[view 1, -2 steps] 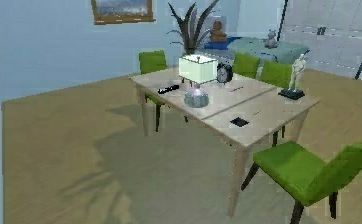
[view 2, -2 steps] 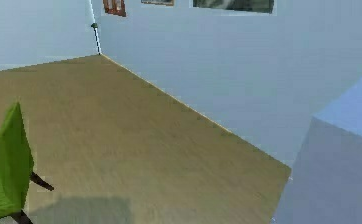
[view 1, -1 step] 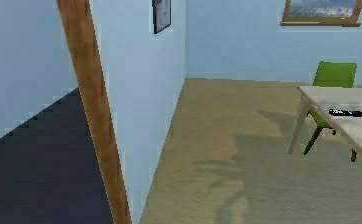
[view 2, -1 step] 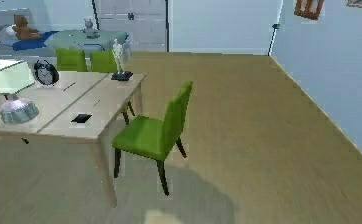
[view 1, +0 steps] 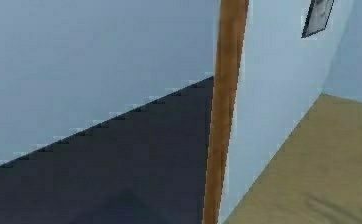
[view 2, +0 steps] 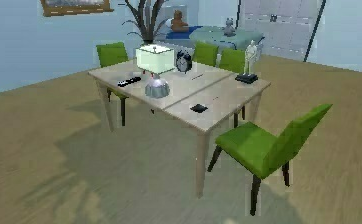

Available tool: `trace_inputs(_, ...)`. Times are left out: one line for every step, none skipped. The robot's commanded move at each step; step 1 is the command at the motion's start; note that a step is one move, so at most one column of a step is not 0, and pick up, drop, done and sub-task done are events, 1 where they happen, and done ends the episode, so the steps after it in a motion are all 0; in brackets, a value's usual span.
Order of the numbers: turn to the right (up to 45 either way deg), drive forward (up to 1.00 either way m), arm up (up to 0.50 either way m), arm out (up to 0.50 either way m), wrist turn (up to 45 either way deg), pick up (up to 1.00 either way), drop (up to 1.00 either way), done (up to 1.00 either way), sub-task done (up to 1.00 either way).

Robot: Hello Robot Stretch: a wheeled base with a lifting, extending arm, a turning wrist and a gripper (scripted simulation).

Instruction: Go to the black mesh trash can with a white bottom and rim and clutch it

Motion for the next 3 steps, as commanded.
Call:
trace_inputs(0.0,0.40,0.00,0.00,0.0,0.00,0.00,0.00,0.00)
trace_inputs(-45.0,0.00,0.00,0.00,0.0,0.00,0.00,0.00,0.00)
trace_inputs(-3.0,0.00,0.00,0.00,0.0,0.00,0.00,0.00,0.00)
